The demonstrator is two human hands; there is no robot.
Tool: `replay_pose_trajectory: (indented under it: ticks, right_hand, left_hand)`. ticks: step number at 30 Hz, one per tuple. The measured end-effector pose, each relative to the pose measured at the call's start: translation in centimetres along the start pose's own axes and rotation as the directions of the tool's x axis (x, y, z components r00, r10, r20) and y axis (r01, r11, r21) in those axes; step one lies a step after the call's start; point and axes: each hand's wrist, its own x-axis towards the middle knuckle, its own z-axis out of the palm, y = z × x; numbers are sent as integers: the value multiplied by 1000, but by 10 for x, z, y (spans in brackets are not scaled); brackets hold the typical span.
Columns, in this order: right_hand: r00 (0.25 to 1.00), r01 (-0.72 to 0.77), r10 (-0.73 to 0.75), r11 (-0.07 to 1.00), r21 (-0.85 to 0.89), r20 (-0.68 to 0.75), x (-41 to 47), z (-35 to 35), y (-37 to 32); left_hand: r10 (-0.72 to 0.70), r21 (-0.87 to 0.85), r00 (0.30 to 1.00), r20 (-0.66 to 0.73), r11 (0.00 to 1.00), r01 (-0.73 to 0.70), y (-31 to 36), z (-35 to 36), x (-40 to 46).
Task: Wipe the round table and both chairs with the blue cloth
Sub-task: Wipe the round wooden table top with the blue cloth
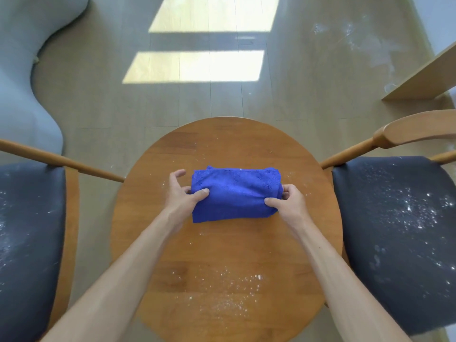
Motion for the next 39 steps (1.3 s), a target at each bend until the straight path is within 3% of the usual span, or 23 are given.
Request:
replay_pose_trajectory:
  ticks: [5,7,8,10,13,17,20,23,25,27,31,34,37,39]
  right_hand:
    - [992,63,-67,997,39,111,-12,-5,-10]
    - [970,153,-123,980,-130,210,-14,-4,-12]
    - [957,216,-149,939,-268,247,-17,-2,-14]
    - [940,339,-248,772,-538,236,-21,3,-14]
    - [846,464,-483,456,-759,226,-21,6,-17]
    - [614,659,-729,263,-705,302,-11,12,-18]
    - [529,718,-768,178,-672,362,-8,18,2]
    - [578,702,-630,60,-710,519,-6,17,38]
    - [596,700,-550,-1,-714,585,-6,14,52]
    - [564,712,-558,-45,-701,609,-6,17,53]
    - [386,821,-435,-239,-518,813,6,36,40]
    - [276,833,-260,-415,-365,925,28,51,30]
    - [278,829,-234,-431,-356,932,43,62,40]
    - [292,825,-348,-380,-419,891,41,64,57]
  left_hand:
    - [145,161,983,117,973,-162,10,-14,-13]
    - [193,361,956,220,894,-263,14,-17,-16]
    - [221,490,938,265,807,-329,15,-17,-18]
    - [325,673,902,285,602,-429,14,-14,-20]
    - [532,770,820,211,427,-475,13,-16,-19]
    - [748,829,631,205,210,-518,13,-20,-8]
    - [732,852,629,262,131,-508,-13,-18,-5]
    - [555,835,703,444,28,-550,-62,-26,-9]
    - [450,800,741,499,89,-593,-80,-36,-14]
    - [467,788,766,442,205,-580,-82,-48,-16]
    - [489,848,870,61,435,-304,-78,-76,-15]
    - [383,859,917,-111,501,-106,-83,-99,-11]
    - [310,794,924,-225,608,-10,-94,-113,-9]
    - [240,714,921,-306,698,55,-106,-120,-9]
